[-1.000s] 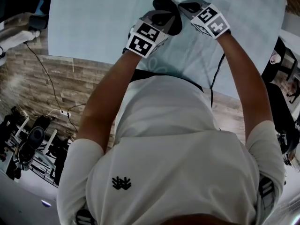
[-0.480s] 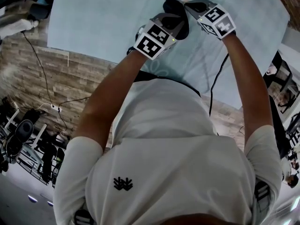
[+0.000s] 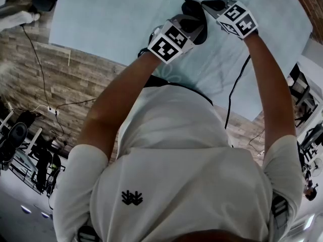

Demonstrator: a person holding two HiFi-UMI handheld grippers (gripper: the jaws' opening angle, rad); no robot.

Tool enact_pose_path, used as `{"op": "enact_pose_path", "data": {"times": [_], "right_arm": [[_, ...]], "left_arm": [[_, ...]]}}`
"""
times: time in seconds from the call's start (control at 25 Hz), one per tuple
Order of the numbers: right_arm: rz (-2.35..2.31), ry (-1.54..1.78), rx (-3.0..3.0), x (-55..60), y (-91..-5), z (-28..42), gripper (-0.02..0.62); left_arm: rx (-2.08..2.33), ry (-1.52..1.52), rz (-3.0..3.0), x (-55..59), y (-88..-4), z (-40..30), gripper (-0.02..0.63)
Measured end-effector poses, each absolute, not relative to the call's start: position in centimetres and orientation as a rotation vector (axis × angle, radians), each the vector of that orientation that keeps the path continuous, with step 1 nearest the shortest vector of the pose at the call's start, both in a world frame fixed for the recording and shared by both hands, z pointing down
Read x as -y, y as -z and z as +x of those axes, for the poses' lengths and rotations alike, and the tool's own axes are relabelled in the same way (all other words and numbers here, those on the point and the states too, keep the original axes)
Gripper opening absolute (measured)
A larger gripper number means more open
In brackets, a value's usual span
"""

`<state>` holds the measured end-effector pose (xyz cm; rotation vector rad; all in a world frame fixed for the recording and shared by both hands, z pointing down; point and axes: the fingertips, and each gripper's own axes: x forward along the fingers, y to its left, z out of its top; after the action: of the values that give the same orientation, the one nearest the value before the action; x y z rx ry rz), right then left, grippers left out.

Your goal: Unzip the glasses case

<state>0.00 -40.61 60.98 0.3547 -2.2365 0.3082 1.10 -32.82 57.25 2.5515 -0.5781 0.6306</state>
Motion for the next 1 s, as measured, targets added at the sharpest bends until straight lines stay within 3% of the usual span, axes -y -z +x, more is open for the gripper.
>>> {"op": "enact_pose_path", "data": {"times": [1.0], "right_arm": [[-0.03, -0.093, 2.135, 41.7, -60.9, -3.7, 0.002]], "left_arm": [[0.493, -0.599, 2.536, 33.1, -57.4, 0.9, 0.055]]}}
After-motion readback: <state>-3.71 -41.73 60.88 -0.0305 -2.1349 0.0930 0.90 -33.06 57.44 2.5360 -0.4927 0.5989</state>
